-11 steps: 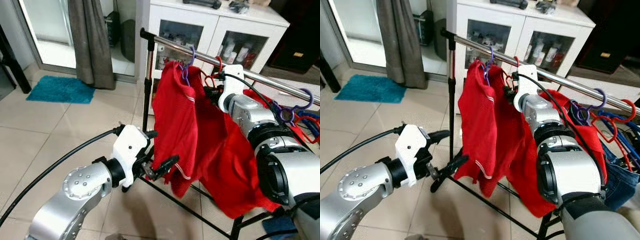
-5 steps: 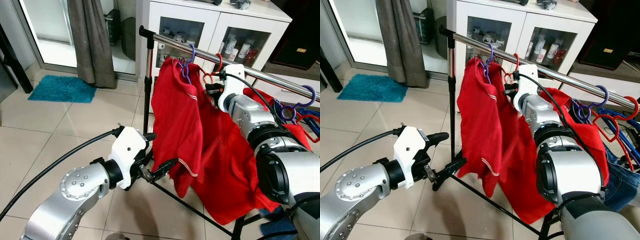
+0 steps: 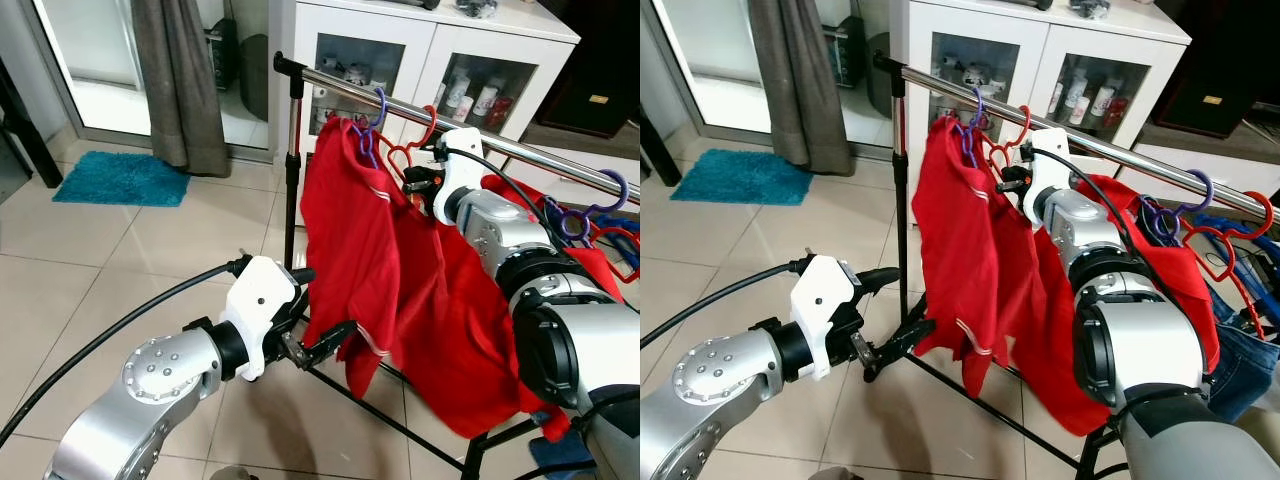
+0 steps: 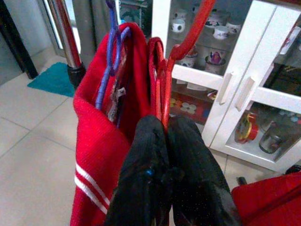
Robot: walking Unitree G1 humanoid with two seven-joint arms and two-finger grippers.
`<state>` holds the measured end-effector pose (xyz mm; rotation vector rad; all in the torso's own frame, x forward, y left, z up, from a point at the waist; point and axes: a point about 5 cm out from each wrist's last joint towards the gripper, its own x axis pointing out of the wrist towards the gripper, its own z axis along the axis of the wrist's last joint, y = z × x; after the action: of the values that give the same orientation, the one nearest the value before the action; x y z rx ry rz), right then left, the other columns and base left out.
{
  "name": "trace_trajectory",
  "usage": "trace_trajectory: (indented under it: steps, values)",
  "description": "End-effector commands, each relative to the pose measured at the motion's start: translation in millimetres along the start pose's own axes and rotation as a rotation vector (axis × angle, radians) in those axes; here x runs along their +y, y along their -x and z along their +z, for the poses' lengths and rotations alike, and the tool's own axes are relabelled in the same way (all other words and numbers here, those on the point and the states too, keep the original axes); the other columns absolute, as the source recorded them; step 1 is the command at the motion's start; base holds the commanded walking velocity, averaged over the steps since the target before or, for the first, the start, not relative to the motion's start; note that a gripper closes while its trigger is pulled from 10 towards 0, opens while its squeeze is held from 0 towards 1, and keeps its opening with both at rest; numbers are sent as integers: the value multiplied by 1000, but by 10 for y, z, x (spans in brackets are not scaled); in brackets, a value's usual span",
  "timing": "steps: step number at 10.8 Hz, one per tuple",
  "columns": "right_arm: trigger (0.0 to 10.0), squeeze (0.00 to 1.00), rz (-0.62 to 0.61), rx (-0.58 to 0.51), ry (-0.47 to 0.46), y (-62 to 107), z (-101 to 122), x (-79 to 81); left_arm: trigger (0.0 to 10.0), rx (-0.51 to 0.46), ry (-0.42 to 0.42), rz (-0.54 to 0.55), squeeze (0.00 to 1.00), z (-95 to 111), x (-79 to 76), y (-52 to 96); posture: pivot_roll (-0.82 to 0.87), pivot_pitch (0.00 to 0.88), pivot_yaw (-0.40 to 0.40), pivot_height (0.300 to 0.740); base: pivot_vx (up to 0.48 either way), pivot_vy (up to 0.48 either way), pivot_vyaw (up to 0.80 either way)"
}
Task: Hang hanger
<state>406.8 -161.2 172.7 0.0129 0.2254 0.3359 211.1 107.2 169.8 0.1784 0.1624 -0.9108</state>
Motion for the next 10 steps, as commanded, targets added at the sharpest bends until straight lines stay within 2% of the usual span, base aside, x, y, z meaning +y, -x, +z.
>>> trace_trajectory:
  steps: [1,2,4,5,10]
  values:
    - [1686,0,9,-36,1,17,57,-31,10000,-17,-3,-23,0,17,-37,-10,161,9,-83,740,0,0,0]
    - [10000,0,-2,-28,18,10,57,-23,10000,-19,-5,-27,0,22,-21,-41,154,6,-76,740,0,0,0]
    - [10000,0,-8,-21,27,-16,60,24,10000,-25,-13,-34,0,38,-7,-70,153,11,-75,740,0,0,0]
    - [10000,1000,-15,-21,24,-30,68,49,10000,-26,-15,-36,0,42,-5,-69,155,17,-78,740,0,0,0]
    - [10000,1000,-74,-82,-4,-53,277,48,10000,-8,5,11,0,43,-6,77,175,131,-102,740,0,0,0]
